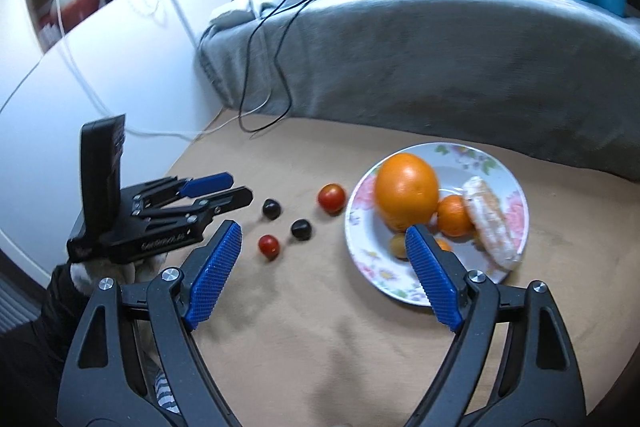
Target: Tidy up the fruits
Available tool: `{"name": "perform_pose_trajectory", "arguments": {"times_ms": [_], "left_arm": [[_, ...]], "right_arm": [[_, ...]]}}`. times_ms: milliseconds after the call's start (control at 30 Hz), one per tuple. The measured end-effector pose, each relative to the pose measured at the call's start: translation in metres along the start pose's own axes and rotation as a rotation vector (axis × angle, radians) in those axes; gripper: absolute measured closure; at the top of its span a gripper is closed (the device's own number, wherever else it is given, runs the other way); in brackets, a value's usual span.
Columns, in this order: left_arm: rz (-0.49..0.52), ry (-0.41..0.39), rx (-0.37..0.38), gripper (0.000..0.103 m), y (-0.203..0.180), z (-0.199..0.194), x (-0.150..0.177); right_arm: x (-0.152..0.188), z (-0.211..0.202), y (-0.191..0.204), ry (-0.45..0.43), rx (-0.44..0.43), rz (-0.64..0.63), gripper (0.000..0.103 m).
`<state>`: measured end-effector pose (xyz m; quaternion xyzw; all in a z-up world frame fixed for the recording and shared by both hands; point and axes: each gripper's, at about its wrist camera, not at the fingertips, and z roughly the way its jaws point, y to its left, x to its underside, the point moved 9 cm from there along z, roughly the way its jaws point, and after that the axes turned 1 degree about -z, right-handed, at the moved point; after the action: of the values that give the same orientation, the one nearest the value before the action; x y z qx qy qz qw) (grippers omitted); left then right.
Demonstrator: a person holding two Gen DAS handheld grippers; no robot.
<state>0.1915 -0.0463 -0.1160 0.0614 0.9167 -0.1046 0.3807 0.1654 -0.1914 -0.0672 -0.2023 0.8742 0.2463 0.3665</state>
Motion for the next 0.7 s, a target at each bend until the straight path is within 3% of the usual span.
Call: {"name": "perform_pose_trajectory", "arguments": {"times_ms": [300,500,700], "left_arm": [[-0.005,0.043,0.008,0.059,0.014,0.016,0.013],[0.010,0.060,0.018,0.059,0.019,0.024,0.016],[-0.001,0.073,0.037,0.064,0.026,0.031,0.018]], "right_arm": [[0.006,0.031,0.026,0.094,-0.011,-0.047,0.016],[0.008,0.058,0.021,0.192,-0.066,0.092,0.017],[0.015,0.084,0.013,0.253,-0.065,0.184,0.037]]}}
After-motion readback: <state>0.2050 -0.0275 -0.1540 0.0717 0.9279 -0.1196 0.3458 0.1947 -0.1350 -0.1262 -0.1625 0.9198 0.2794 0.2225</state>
